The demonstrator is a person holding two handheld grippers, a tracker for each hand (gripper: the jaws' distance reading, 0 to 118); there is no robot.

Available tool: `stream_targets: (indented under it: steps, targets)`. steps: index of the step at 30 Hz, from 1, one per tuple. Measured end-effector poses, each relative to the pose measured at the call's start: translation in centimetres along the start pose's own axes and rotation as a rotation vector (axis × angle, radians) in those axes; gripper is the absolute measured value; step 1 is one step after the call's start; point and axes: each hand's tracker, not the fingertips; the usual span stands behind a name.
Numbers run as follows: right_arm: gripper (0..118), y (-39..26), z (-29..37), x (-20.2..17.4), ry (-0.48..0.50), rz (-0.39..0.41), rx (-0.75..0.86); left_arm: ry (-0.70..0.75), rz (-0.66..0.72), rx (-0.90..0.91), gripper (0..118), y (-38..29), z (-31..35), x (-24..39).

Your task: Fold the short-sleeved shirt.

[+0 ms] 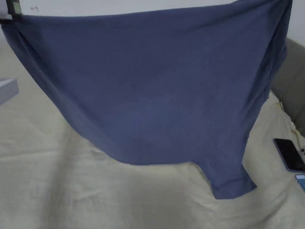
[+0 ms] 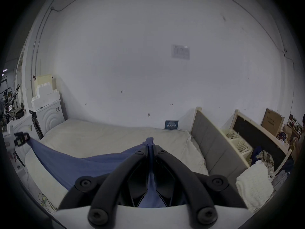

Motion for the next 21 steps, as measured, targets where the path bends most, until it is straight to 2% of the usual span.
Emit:
stream_targets:
  steps: [2, 7, 11, 17, 21]
  targets:
    - [4, 0.9, 1.9, 0.2, -0.007, -0.005, 0.023, 0.033, -0.078, 0.049, 0, 2.0, 0.6, 0.9]
    - [4, 3.2, 3.6, 0.9, -0.033, -0.017, 0.078, 0.056, -0.116, 0.104, 0, 6.6, 1.1, 2.1]
    - [4, 5.0, 1.9, 1.6, -0.07, -0.037, 0.082, 0.073, -0.184, 0.114, 0, 9.6, -1.3, 1.3]
    - [4, 6.7, -2.8, 0.9, -0.105, -0.084, 0.038, 0.107, -0.206, 0.099, 0, 12.0, -5.1, 2.5]
    - [4, 7.6, -7.0, 0.2, -0.125, -0.058, -0.001, 0.148, -0.236, 0.088, 0, 13.1, -9.8, 3.6]
